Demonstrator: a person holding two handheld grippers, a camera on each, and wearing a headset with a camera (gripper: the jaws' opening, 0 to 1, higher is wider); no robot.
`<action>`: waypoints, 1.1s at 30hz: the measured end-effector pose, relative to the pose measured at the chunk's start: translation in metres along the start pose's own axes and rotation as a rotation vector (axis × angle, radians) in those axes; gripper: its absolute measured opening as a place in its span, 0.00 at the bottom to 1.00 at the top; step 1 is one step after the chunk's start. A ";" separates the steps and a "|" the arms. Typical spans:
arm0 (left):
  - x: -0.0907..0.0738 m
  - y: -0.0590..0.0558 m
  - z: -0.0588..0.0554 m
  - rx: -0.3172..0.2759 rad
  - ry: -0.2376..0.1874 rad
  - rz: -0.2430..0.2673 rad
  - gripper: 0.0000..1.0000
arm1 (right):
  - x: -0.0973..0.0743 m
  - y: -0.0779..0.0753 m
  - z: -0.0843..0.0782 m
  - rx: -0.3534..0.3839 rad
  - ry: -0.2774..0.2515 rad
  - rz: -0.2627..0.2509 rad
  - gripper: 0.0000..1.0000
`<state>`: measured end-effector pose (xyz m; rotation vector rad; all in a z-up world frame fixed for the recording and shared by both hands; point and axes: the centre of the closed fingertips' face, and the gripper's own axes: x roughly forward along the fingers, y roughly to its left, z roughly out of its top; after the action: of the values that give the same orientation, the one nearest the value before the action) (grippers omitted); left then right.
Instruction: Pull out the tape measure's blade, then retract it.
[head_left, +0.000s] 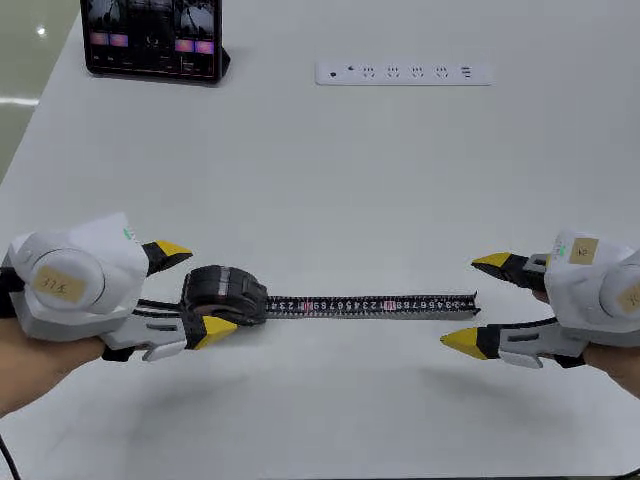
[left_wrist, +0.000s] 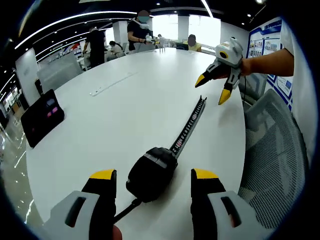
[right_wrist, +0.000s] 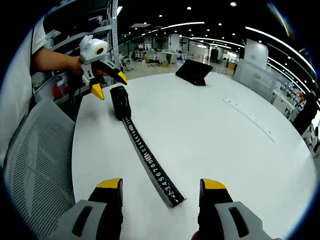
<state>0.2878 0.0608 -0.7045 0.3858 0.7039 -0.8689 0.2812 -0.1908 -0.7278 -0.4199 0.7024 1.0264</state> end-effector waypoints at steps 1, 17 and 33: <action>-0.001 0.000 0.001 -0.010 -0.011 0.008 0.57 | -0.001 0.001 0.001 0.002 -0.007 -0.007 0.61; -0.014 -0.006 -0.007 -0.120 -0.112 0.051 0.66 | -0.012 0.006 0.005 0.063 -0.074 -0.077 0.67; -0.026 -0.011 -0.009 -0.163 -0.202 0.099 0.71 | -0.025 0.006 -0.003 0.093 -0.107 -0.137 0.70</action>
<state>0.2635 0.0740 -0.6929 0.1817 0.5589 -0.7395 0.2665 -0.2057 -0.7124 -0.3256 0.6147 0.8770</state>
